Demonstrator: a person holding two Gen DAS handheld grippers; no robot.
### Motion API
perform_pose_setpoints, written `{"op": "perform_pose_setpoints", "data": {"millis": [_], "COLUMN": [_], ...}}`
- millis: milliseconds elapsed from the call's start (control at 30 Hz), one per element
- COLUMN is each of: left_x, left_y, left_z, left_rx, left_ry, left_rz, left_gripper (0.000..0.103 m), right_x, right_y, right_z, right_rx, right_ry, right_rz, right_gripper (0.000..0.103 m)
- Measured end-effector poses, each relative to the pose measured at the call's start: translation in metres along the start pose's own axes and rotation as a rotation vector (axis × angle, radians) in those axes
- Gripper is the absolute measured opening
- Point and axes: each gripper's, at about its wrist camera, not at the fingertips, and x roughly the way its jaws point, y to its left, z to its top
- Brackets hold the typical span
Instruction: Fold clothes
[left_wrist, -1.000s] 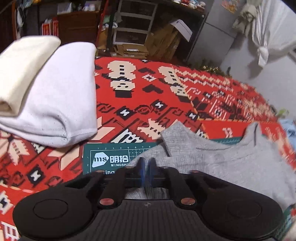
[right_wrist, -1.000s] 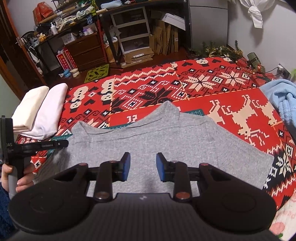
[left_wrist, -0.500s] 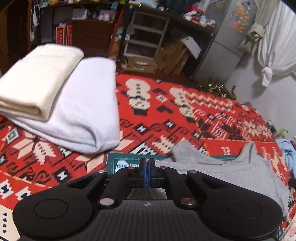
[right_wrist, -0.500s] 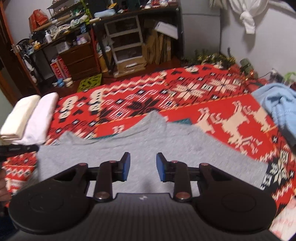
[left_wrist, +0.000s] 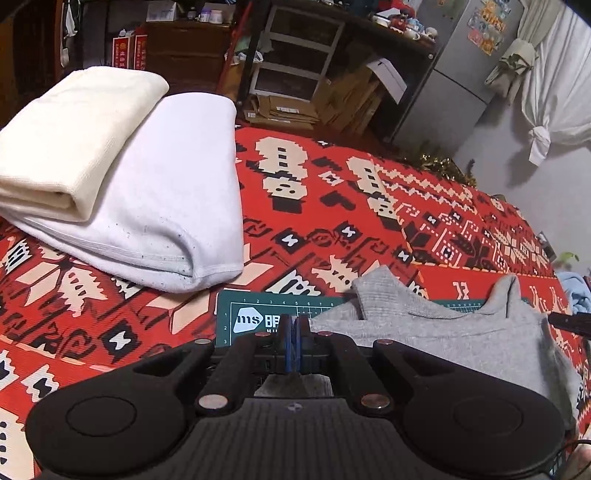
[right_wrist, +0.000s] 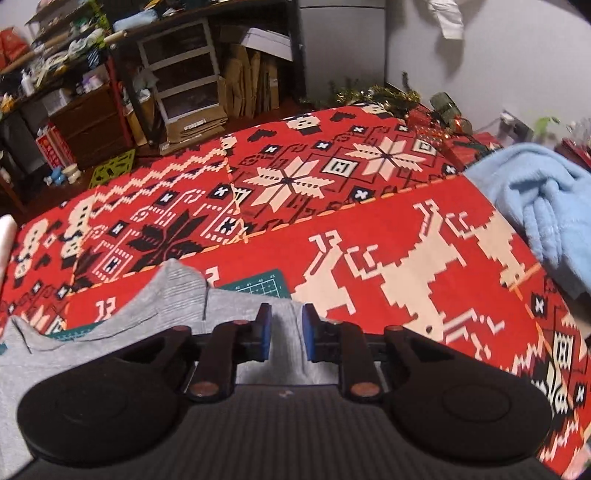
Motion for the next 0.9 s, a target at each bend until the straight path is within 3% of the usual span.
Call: {"op": "perform_pose_setpoints", "data": {"millis": [133, 200, 567, 900], "left_x": [0.001, 0.001, -0.033, 0.005], "left_y": [-0.002, -0.003, -0.006, 0.0], "left_z": [-0.001, -0.001, -0.002, -0.006], "left_rx": [0.01, 0.016, 0.051, 0.047], "left_ry": [0.008, 0.009, -0.085, 0.011], "left_rz": [0.003, 0.007, -0.012, 0.047], "left_gripper": [0.002, 0.002, 0.002, 0.002], "right_x": [0.009, 0.01, -0.041, 0.011], "right_y": [0.007, 0.011, -0.005, -0.008], "right_z": [-0.002, -0.004, 0.003, -0.002], "right_rx": [-0.036, -0.046, 0.039, 0.038], "right_ry": [0.03, 0.027, -0.13, -0.028], "right_rz": [0.005, -0.004, 0.065, 0.013], "right_gripper": [0.018, 0.003, 0.002, 0.002]}}
